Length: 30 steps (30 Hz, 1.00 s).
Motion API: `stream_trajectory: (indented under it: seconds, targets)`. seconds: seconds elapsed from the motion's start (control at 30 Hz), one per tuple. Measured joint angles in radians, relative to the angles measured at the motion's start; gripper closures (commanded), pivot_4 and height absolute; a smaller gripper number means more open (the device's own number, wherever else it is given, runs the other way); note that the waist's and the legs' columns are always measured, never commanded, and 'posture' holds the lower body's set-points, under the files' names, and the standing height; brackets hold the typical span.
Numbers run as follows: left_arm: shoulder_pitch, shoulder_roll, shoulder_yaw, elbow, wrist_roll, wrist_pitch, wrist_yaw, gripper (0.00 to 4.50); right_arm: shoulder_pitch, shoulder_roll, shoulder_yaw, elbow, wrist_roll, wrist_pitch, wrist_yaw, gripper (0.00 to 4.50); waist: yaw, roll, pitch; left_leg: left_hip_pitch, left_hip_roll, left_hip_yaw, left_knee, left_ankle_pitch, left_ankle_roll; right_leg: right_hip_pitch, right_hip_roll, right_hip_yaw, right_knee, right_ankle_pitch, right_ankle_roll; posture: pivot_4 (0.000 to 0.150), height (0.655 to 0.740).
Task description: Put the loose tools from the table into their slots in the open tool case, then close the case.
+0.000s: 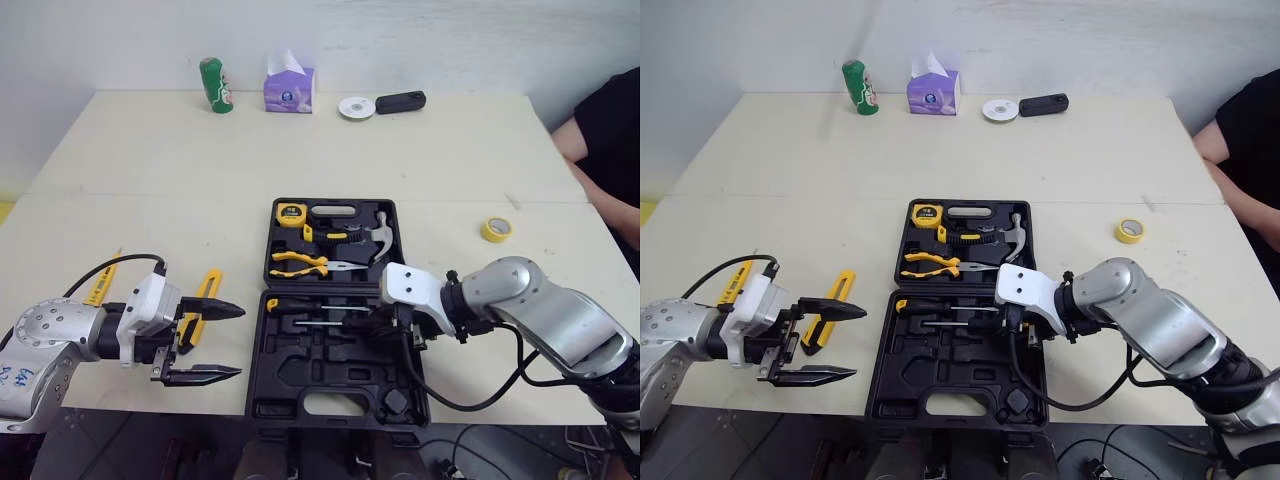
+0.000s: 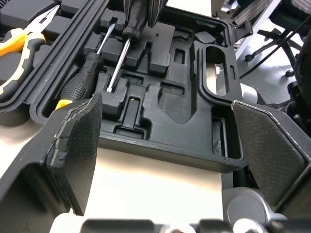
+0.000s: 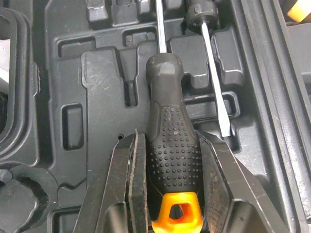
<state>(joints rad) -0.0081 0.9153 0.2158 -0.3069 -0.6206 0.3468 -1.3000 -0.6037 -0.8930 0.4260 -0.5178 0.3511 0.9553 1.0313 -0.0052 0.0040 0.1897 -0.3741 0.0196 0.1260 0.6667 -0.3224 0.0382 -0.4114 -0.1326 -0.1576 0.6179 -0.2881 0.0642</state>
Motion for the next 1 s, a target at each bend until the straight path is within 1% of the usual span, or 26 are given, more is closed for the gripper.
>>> stream_trajectory:
  seconds: [0.07,0.17,0.2,0.4,0.53,0.67,0.77,0.87,0.9,0.93,0.97,1.0]
  targets:
    - [0.000,0.000,0.001,0.000,0.002,-0.005,0.004,0.00,0.000,0.003,0.000,0.009,-0.004,0.000,-0.003,1.67,0.001,0.000,0.000,0.000,0.000,0.000,0.000,0.000,0.000,0.000,0.000,0.000,0.000,0.000,0.000,0.150,0.7400]
    - [0.002,0.000,0.001,0.001,0.004,-0.013,0.009,0.00,0.000,0.008,0.000,0.011,-0.013,-0.017,-0.007,0.15,0.001,0.000,0.000,0.000,0.000,0.000,0.000,0.000,0.000,0.000,0.000,0.000,0.000,0.000,0.000,0.150,0.7400]
    - [0.003,0.000,0.001,0.001,0.004,-0.015,0.010,0.00,0.000,0.010,0.000,0.012,-0.016,-0.022,-0.007,0.02,0.001,0.000,0.000,0.000,0.000,0.000,0.000,0.000,0.000,0.000,0.000,0.000,0.000,0.000,0.000,0.150,0.7400]
    - [0.014,0.000,0.001,0.001,0.005,-0.021,0.019,0.00,-0.010,-0.001,-0.017,0.012,-0.010,-0.062,0.020,0.02,0.002,0.000,0.000,0.000,0.000,0.000,0.000,0.000,0.000,0.000,0.000,0.000,0.000,0.000,0.000,0.150,0.7400]
    - [0.014,-0.004,0.001,0.002,0.006,-0.028,0.023,0.00,0.011,-0.001,-0.090,0.013,0.025,-0.115,0.052,0.02,0.003,0.000,0.000,0.000,0.000,0.000,0.000,0.000,0.000,0.000,0.000,0.000,-0.001,0.000,0.000,0.150,0.7400]
    - [0.003,-0.022,-0.002,0.005,0.016,-0.043,0.033,0.00,0.100,0.085,-0.201,0.055,0.043,-0.313,0.058,0.02,0.003,-0.002,0.001,0.000,0.000,0.000,-0.001,0.000,0.000,0.001,0.000,-0.001,-0.001,0.000,0.000,0.150,0.7400]
    - [-0.012,-0.030,-0.007,0.006,0.025,-0.051,0.035,0.00,0.139,0.143,-0.260,0.072,0.081,-0.395,0.059,0.02,0.003,-0.002,0.001,0.000,0.000,0.000,-0.001,0.000,0.000,0.001,0.001,-0.001,-0.001,0.000,0.000,0.150,0.7400]
    - [-0.029,-0.042,-0.026,0.010,0.036,-0.059,0.037,0.00,0.187,0.187,-0.287,0.092,0.116,-0.457,0.080,0.74,0.003,-0.002,0.000,0.000,0.000,0.000,-0.001,0.000,0.001,0.001,0.001,-0.001,0.000,0.000,0.000,0.150,0.7400]
    - [-0.033,-0.048,-0.034,0.012,0.038,-0.061,0.038,0.00,0.216,0.201,-0.277,0.104,0.113,-0.492,0.092,1.26,0.003,-0.003,0.000,0.000,0.000,0.000,-0.001,0.000,0.001,0.001,0.001,-0.001,0.000,0.000,0.000,0.150,0.7400]
    - [-0.033,-0.050,-0.038,0.012,0.039,-0.061,0.038,0.00,0.233,0.205,-0.269,0.116,0.109,-0.514,0.100,1.67,0.003,-0.002,0.000,0.000,0.000,0.000,-0.001,0.000,0.001,0.001,0.001,-0.001,0.000,0.000,0.000,0.150,0.7400]
    - [-0.034,-0.051,-0.040,0.013,0.040,-0.061,0.038,0.00,0.246,0.210,-0.259,0.136,0.094,-0.551,0.109,2.28,0.003,-0.003,0.000,0.000,0.000,0.000,0.000,0.000,0.001,0.001,0.001,-0.001,0.000,0.000,0.000,0.150,0.7400]
    - [-0.036,-0.051,-0.042,0.015,0.041,-0.061,0.038,0.00,0.255,0.214,-0.248,0.157,0.070,-0.596,0.116,2.67,0.002,-0.003,0.000,0.000,-0.001,0.001,0.000,0.000,0.001,0.001,0.000,-0.001,0.000,0.000,0.000,0.150,0.7400]
